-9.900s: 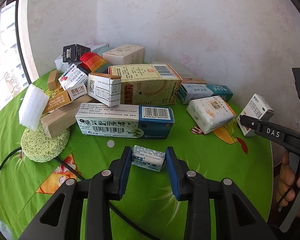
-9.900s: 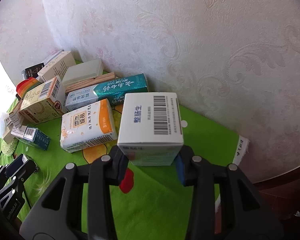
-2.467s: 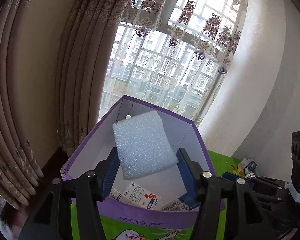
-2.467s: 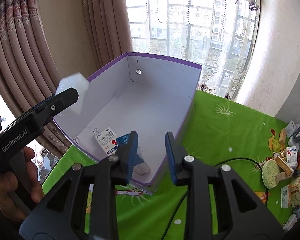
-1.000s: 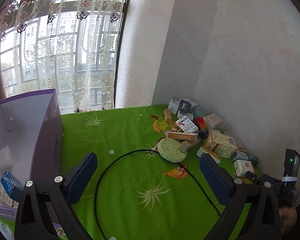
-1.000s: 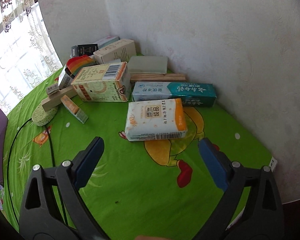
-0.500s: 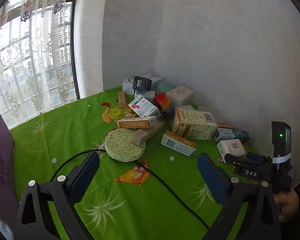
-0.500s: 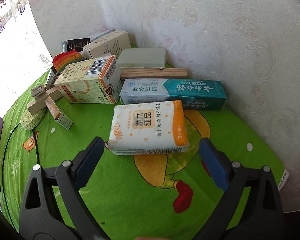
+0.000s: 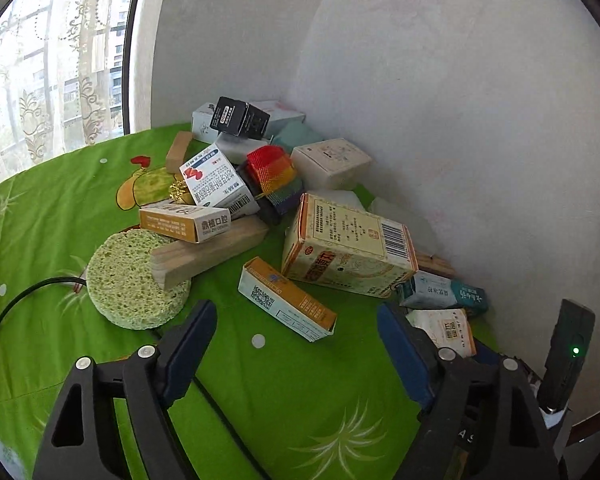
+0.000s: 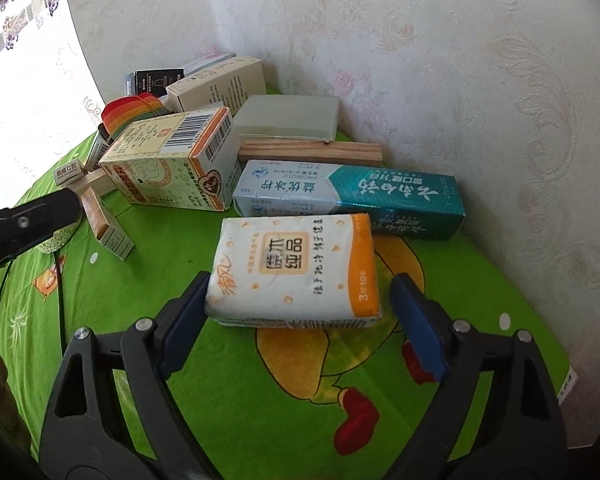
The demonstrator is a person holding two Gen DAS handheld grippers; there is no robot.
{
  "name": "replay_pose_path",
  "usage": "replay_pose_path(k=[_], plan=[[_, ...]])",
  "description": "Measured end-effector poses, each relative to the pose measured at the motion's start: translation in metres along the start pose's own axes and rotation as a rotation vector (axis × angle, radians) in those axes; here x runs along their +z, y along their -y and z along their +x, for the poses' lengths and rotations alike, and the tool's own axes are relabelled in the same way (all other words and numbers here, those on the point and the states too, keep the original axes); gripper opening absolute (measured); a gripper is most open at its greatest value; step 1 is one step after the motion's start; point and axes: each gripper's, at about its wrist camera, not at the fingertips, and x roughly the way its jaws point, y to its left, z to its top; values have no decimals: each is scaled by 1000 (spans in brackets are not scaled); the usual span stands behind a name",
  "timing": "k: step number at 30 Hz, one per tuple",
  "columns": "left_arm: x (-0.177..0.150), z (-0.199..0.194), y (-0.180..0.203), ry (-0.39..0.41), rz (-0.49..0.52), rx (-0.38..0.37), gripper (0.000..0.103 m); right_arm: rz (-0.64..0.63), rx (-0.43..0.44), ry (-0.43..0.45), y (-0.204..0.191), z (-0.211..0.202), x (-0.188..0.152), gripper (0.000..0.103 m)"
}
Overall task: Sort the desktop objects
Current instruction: 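Grasp the orange slim box with the left gripper while the right grasps the tissue pack, then carry the orange box and tissue pack to the purple box and release them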
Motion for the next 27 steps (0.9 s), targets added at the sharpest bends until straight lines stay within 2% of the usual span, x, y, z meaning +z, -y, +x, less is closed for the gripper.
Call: replay_pose_path(k=[3, 7, 9, 11, 12, 14, 17, 18, 27], plan=[[2, 20, 0, -46, -51, 6, 68, -21, -11, -5, -2, 1, 0, 87], [3, 36, 0, -90, -90, 20, 67, -30, -13, -6, -3, 1, -1, 86], [4, 41, 2, -103, -94, 40, 66, -39, -19, -2, -4, 0, -1, 78], [3, 45, 2, -123, -82, 52, 56, -45, -18, -2, -5, 0, -2, 78], [2, 45, 2, -129, -72, 70, 46, -46, -14, -1, -4, 0, -2, 78], [0, 42, 0, -129, -62, 69, 40, -44, -5, 1, -3, -1, -3, 77], [-2, 36, -2, -125, -43, 79, 26, -41, 5, 2, -2, -2, -4, 77], [-3, 34, -2, -129, -38, 86, 18, -38, 12, 3, -2, -2, -5, 77], [-16, 6, -5, -98, -15, 80, 15, -15, 30, 2, -1, -17, -10, 77]])
